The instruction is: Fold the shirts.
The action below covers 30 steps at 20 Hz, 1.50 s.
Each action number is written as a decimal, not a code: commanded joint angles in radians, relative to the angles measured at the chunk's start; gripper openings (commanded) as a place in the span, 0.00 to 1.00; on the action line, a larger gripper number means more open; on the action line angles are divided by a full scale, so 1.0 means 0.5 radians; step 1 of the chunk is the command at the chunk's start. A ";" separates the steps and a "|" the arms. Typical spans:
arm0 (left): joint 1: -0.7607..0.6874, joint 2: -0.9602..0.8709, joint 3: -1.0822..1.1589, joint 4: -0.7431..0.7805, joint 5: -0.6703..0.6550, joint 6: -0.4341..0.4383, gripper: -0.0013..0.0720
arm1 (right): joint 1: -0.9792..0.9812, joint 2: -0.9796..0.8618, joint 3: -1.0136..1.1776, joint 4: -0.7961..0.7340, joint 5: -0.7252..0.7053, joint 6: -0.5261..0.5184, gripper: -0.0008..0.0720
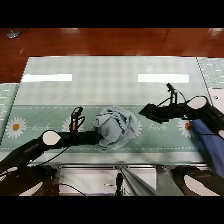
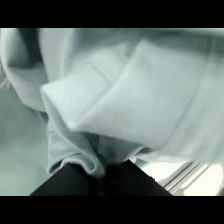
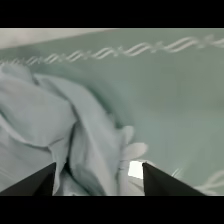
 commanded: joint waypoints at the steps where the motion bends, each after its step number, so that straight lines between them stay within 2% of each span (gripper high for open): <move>1: 0.166 -0.014 0.095 -0.012 -0.140 0.102 0.07 | 0.217 -0.235 0.060 0.266 -0.050 -0.144 0.87; 5: 0.294 -0.014 0.101 -0.007 -0.275 0.101 0.07 | 0.353 -0.439 0.186 0.554 -0.082 -0.352 0.86; 11: 0.294 -0.014 0.101 -0.007 -0.280 0.100 0.07 | 0.388 -0.635 0.288 0.593 -0.126 -0.369 0.86; 12: 0.294 -0.014 0.101 -0.007 -0.279 0.100 0.07 | 0.388 -0.654 0.288 0.592 -0.134 -0.375 0.77; 13: 0.294 -0.014 0.102 -0.007 -0.278 0.101 0.07 | 0.386 -0.661 0.291 0.592 -0.138 -0.403 0.35; 14: 0.304 -0.014 0.102 -0.007 -0.278 0.101 0.07 | 0.386 -0.661 0.312 0.591 -0.121 -0.450 0.05; 17: 0.458 -0.012 0.195 0.025 -0.381 0.163 0.07 | 0.285 -0.642 0.608 0.449 0.166 -0.463 0.04; 19: 0.657 0.006 0.394 0.025 -0.491 0.234 0.07 | 0.156 -0.575 0.972 0.256 0.338 -0.311 0.04; 22: 0.912 0.020 0.906 0.021 -0.465 0.233 0.07 | -0.022 -0.468 1.686 -0.018 0.446 -0.033 0.04; 26: 1.070 0.021 1.750 0.041 -0.537 0.233 0.07 | -0.132 -0.431 2.778 -0.117 0.777 0.087 0.04; 28: 1.125 0.034 2.141 0.211 -0.696 0.160 0.07 | -0.147 -0.314 3.025 -0.224 0.849 0.130 0.04; 30: 1.147 0.057 2.447 0.533 -0.900 -0.034 0.07 | -0.169 -0.086 2.986 -0.287 0.859 0.120 0.04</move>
